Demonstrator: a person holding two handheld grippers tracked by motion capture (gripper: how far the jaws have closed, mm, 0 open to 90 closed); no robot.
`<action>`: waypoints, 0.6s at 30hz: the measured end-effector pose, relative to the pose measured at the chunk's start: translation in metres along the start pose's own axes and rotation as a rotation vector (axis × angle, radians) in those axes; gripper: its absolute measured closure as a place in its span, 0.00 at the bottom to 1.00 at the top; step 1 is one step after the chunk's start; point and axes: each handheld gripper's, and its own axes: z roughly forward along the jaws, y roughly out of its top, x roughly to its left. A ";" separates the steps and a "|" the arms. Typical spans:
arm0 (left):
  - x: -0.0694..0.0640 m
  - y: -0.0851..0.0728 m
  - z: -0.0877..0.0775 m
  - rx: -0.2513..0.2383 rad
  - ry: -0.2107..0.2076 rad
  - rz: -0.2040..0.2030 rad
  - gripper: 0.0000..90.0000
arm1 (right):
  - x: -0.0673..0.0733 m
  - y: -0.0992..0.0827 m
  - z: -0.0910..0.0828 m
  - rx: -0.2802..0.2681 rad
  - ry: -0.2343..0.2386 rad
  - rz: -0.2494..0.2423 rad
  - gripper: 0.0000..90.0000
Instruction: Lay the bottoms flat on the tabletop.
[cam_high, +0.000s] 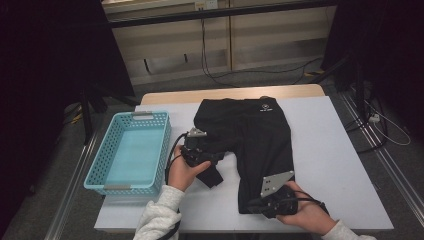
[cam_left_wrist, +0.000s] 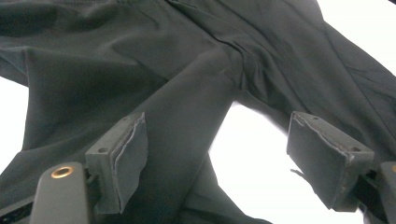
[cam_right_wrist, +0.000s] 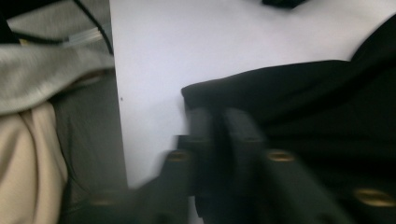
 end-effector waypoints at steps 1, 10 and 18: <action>0.000 0.000 -0.001 0.001 0.001 0.002 0.23 | -0.003 0.000 -0.006 -0.019 -0.017 0.011 0.71; 0.002 0.000 -0.005 -0.006 0.008 -0.002 0.23 | -0.067 -0.021 -0.050 -0.102 -0.379 0.223 0.59; 0.002 -0.001 -0.004 0.003 0.011 -0.004 0.23 | -0.095 -0.040 -0.061 -0.052 -0.568 0.367 0.60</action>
